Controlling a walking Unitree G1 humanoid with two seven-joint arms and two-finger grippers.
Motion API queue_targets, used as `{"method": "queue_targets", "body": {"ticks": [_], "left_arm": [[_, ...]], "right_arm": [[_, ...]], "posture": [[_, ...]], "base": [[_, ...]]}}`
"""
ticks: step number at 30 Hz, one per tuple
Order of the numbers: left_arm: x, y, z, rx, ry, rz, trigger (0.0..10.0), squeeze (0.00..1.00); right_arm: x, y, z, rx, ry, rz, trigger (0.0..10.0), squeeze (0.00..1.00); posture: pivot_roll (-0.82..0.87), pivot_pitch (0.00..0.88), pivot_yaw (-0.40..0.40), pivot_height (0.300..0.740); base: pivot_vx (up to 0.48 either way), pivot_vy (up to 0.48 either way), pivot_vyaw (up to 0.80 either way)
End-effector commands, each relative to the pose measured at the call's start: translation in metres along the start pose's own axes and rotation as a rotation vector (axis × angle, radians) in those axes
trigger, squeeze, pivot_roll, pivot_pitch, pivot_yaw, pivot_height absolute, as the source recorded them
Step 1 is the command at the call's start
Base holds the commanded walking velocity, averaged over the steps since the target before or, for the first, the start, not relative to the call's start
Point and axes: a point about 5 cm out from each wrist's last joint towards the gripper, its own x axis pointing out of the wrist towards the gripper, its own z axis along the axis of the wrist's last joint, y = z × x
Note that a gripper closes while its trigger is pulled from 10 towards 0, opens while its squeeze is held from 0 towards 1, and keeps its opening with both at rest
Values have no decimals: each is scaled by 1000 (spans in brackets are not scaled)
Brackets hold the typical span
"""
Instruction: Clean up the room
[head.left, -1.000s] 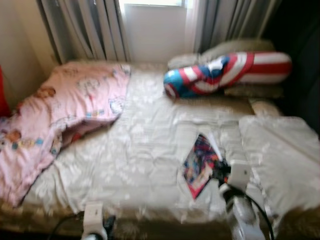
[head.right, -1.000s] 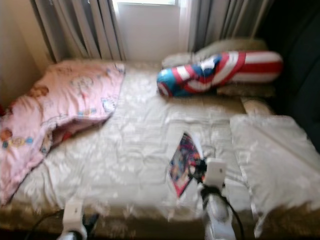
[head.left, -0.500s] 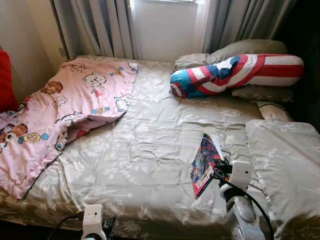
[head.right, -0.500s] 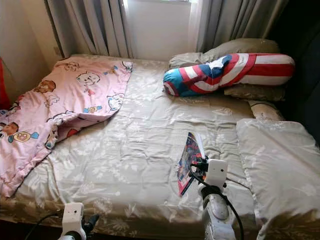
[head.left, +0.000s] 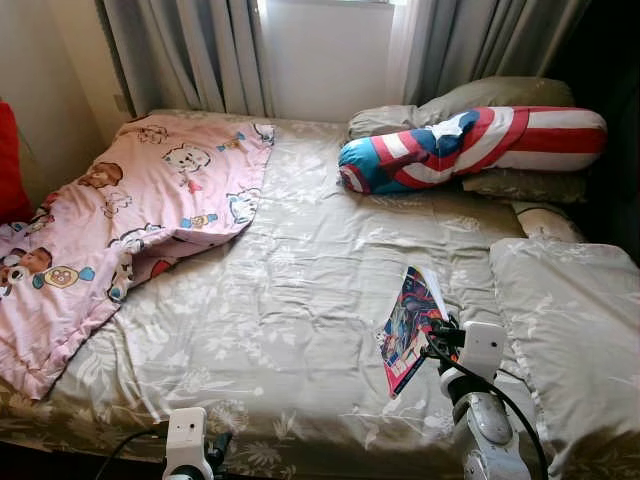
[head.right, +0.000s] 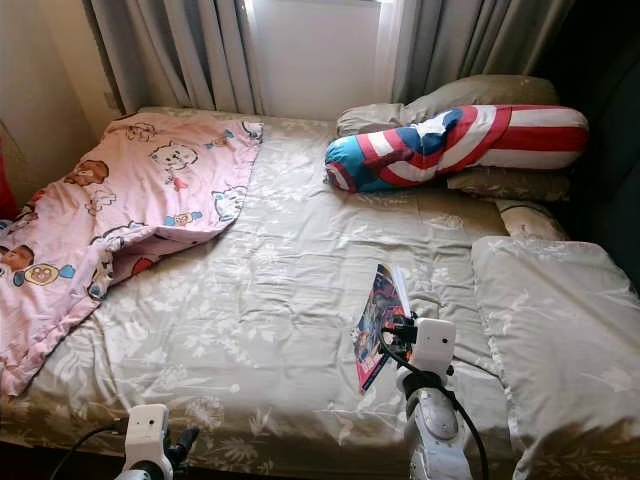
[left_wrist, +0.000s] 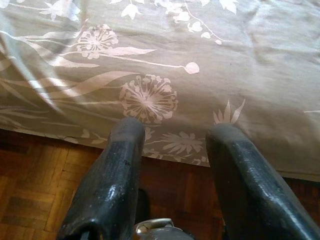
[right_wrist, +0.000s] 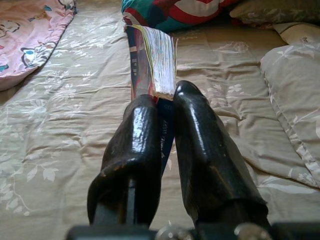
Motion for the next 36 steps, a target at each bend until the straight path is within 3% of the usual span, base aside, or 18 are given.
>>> {"method": "queue_targets", "body": {"ticks": [1,10,16,25,36], "left_arm": [[-1,-2,-4,-2,20,-8,10000,0],[-1,-2,-4,-2,20,-8,10000,0],[-2,-1,-6,0,25,-11,10000,0],[-2,-1,-6,2,27,-8,10000,0],[-2,-2,-5,8,19,-5,10000,0]], "right_arm": [[5,0,11,-2,-47,3,10000,0],[5,0,11,-2,-47,3,10000,0],[7,-4,9,10,-24,-37,10000,0],[7,-1,9,5,-29,-31,10000,0],[6,-3,8,4,-26,-39,10000,0]], "posture": [[15,7,-69,740],[15,7,-69,740],[22,0,-69,740],[24,0,-70,740],[23,3,-69,740]], "base": [[0,0,0],[0,0,0],[241,0,-703],[244,0,0],[0,0,0]]}}
